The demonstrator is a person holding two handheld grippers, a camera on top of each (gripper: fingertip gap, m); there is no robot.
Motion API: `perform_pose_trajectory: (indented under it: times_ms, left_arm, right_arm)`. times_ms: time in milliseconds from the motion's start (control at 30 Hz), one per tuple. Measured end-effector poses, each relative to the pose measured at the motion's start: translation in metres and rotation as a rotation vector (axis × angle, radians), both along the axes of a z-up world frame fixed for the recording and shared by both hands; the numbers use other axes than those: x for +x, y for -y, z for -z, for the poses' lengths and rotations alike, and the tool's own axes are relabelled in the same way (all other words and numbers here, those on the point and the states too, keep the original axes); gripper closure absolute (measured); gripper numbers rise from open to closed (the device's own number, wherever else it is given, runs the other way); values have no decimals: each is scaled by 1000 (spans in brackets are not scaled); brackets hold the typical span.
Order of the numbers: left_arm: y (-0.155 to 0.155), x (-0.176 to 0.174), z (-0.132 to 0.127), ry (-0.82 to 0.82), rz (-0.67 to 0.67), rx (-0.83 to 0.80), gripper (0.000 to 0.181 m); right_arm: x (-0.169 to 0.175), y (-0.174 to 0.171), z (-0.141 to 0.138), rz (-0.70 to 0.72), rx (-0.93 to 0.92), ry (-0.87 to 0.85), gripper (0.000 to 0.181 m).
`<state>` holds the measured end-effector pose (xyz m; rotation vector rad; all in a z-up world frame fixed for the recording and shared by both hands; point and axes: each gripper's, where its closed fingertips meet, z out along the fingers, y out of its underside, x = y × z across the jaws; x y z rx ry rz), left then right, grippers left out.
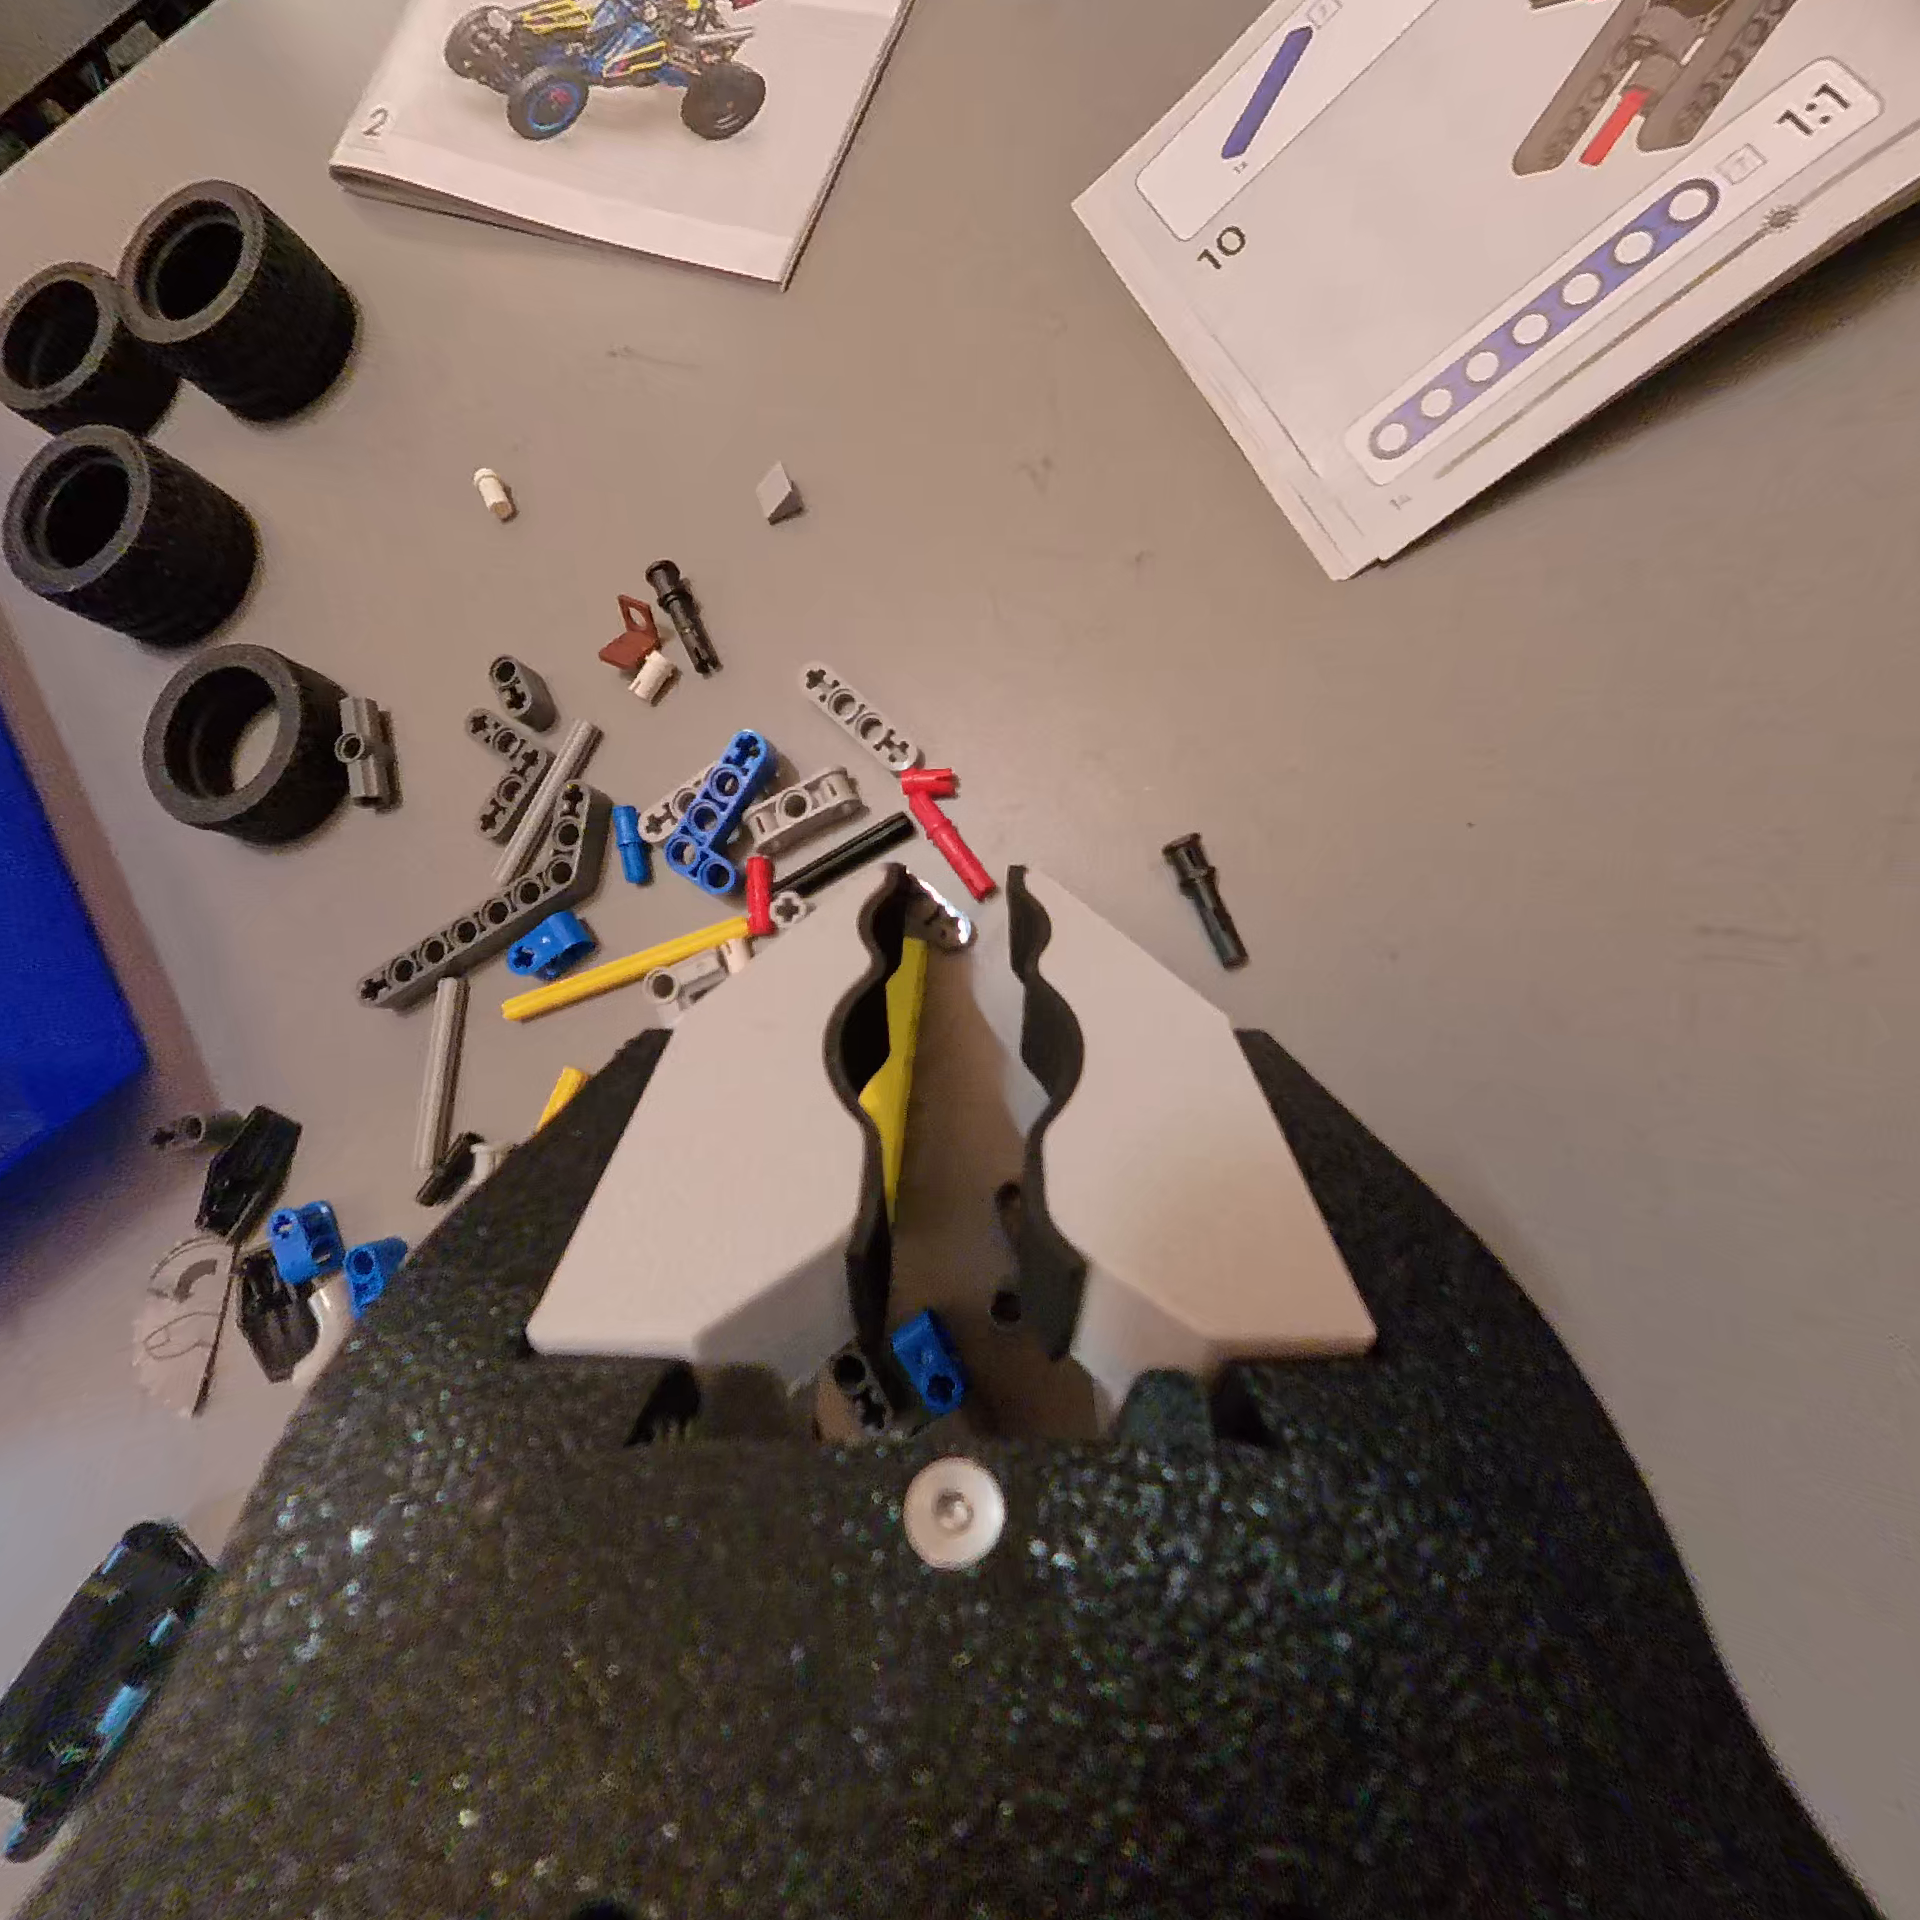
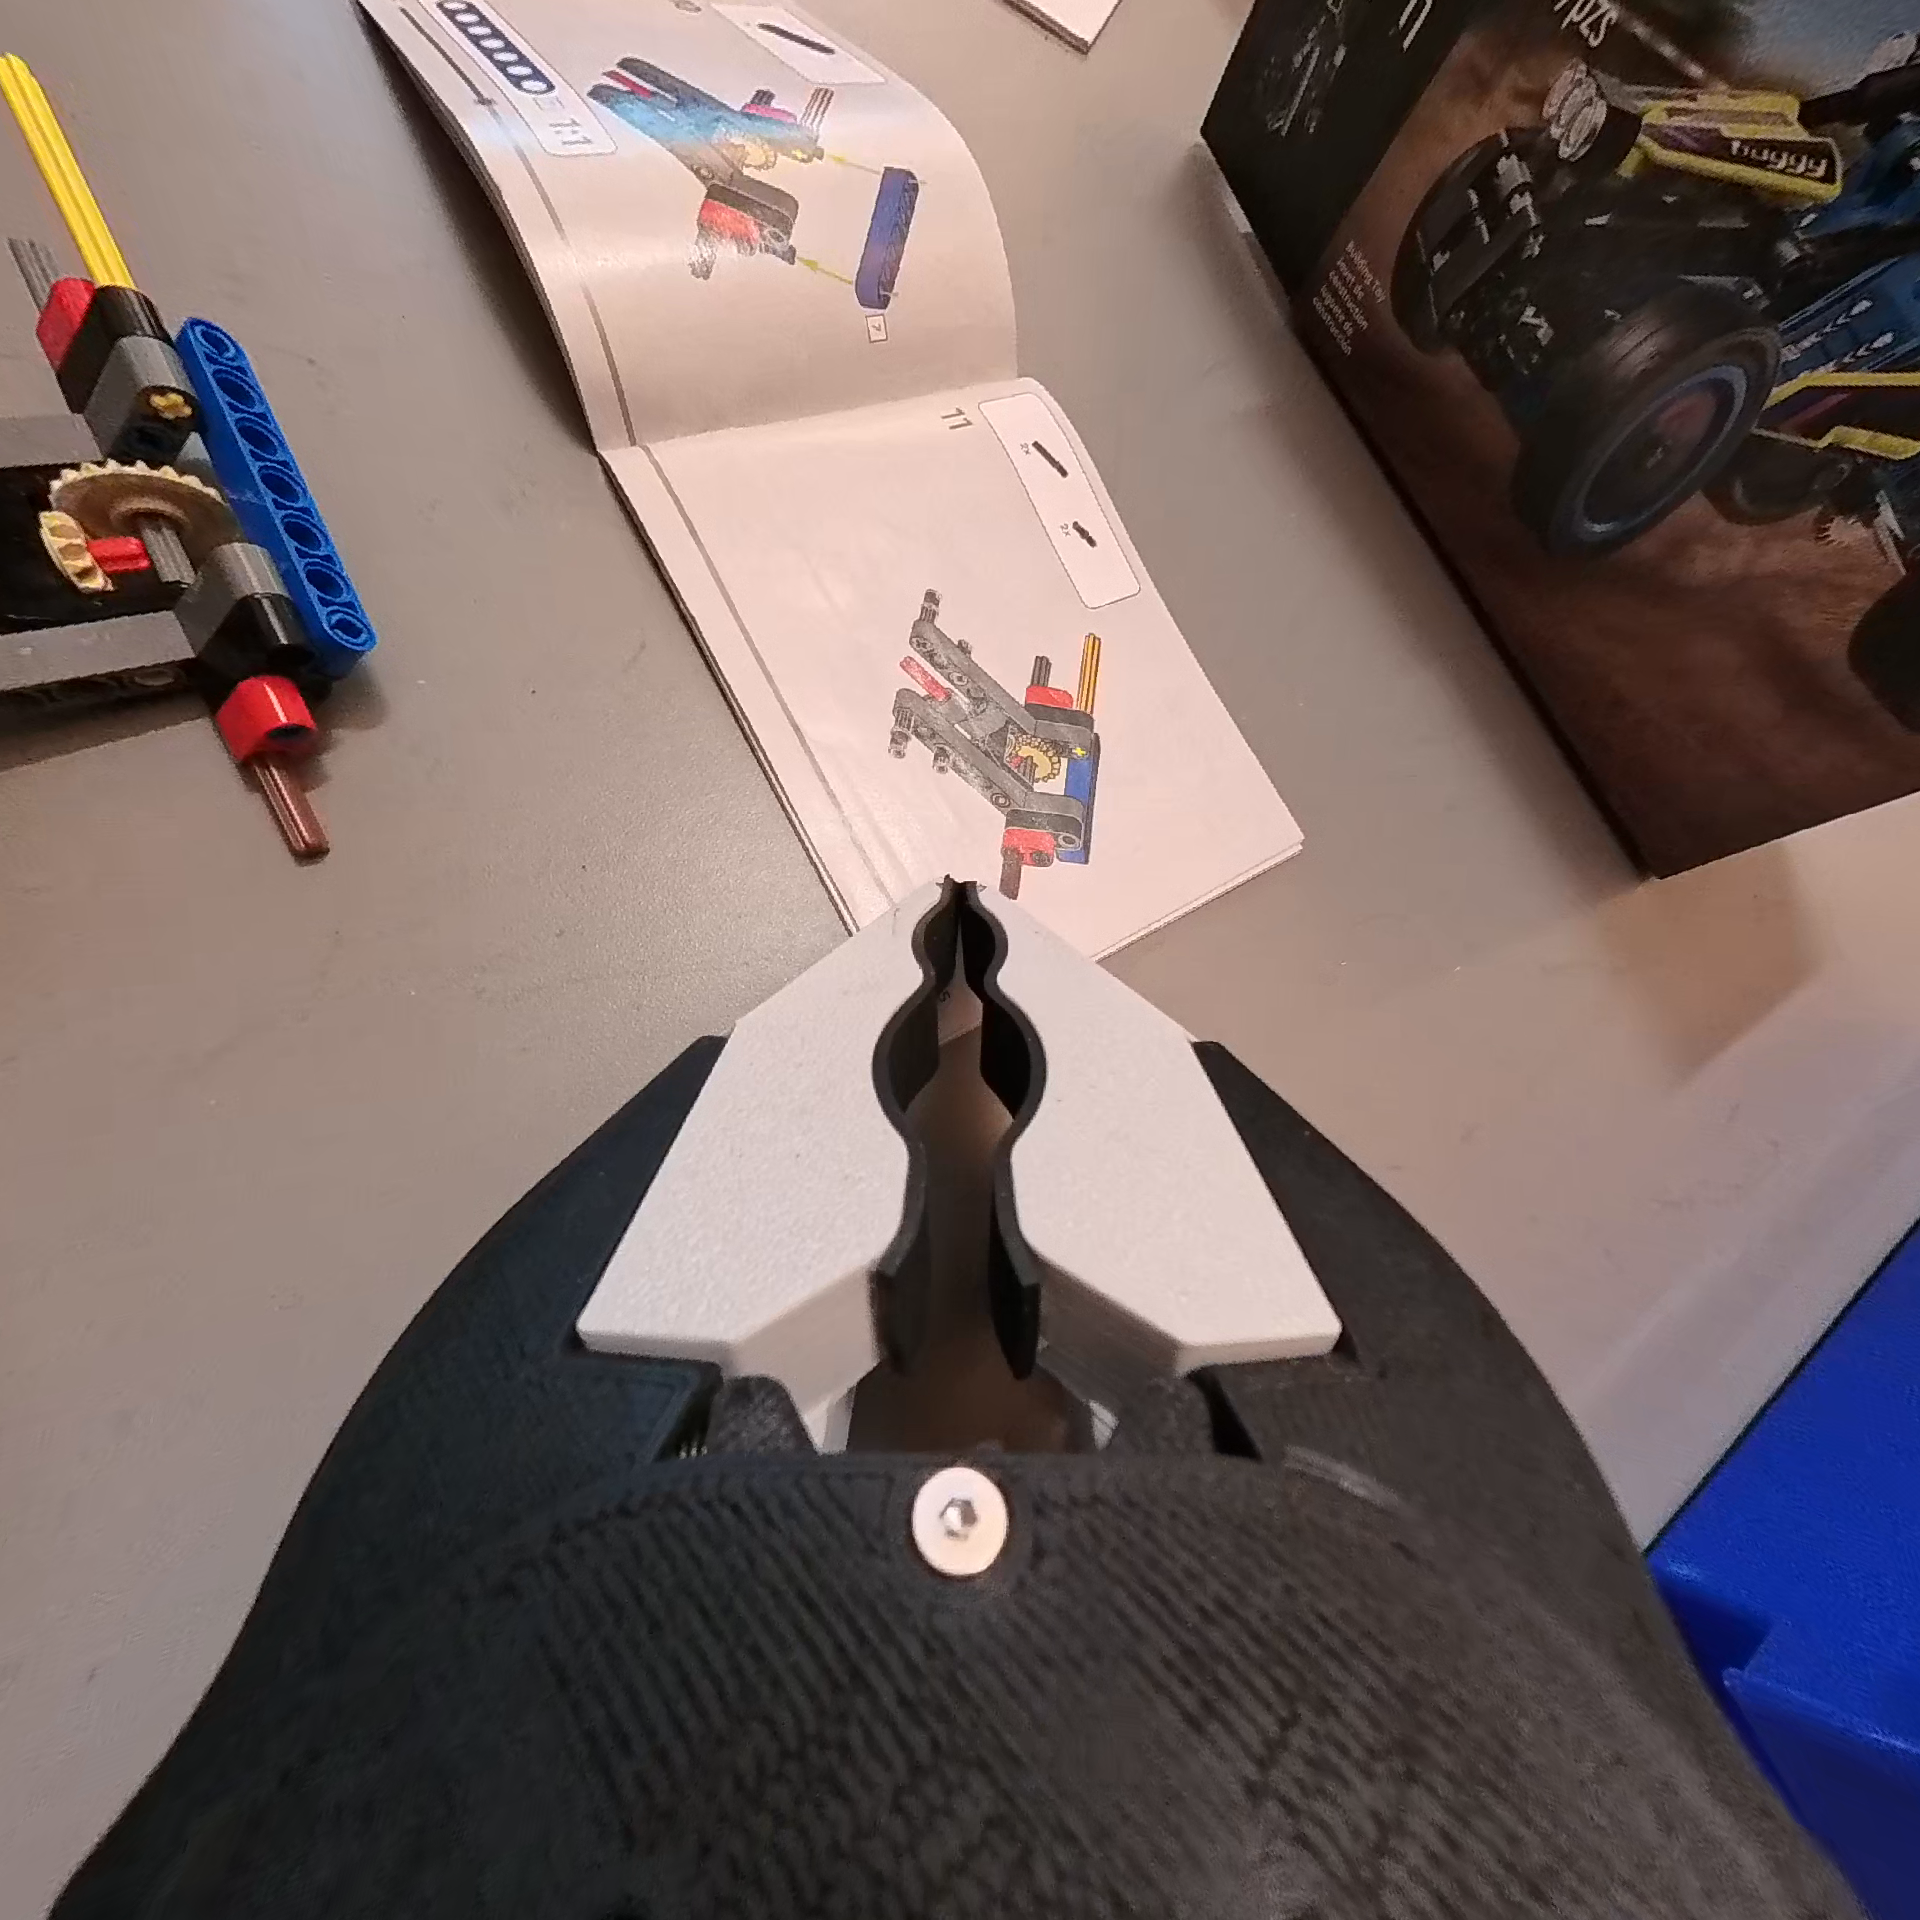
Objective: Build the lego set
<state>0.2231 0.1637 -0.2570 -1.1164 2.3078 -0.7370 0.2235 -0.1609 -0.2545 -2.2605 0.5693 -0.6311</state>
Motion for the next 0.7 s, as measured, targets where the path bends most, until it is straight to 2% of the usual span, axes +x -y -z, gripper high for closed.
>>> perform_pose_trajectory:
  times_ms: [233, 333, 533, 700]
  left_arm:
    - [-4, 3, -1, 16, -8, 6, 164]
    - [-12, 5, -9, 40, -32, -14, 165]
    - [-62, 17, -38, 158, -193, -55, 170]
    - [-81, 17, -41, 166, -240, -81, 172]
  right_arm:
    - [0, 0, 0, 0, 2, -4, 181]
    - [0, 0, 0, 0, 3, -5, 181]
    - [0, 0, 0, 0, 3, -5, 181]
    - [0, 0, 0, 0, 3, -6, 181]
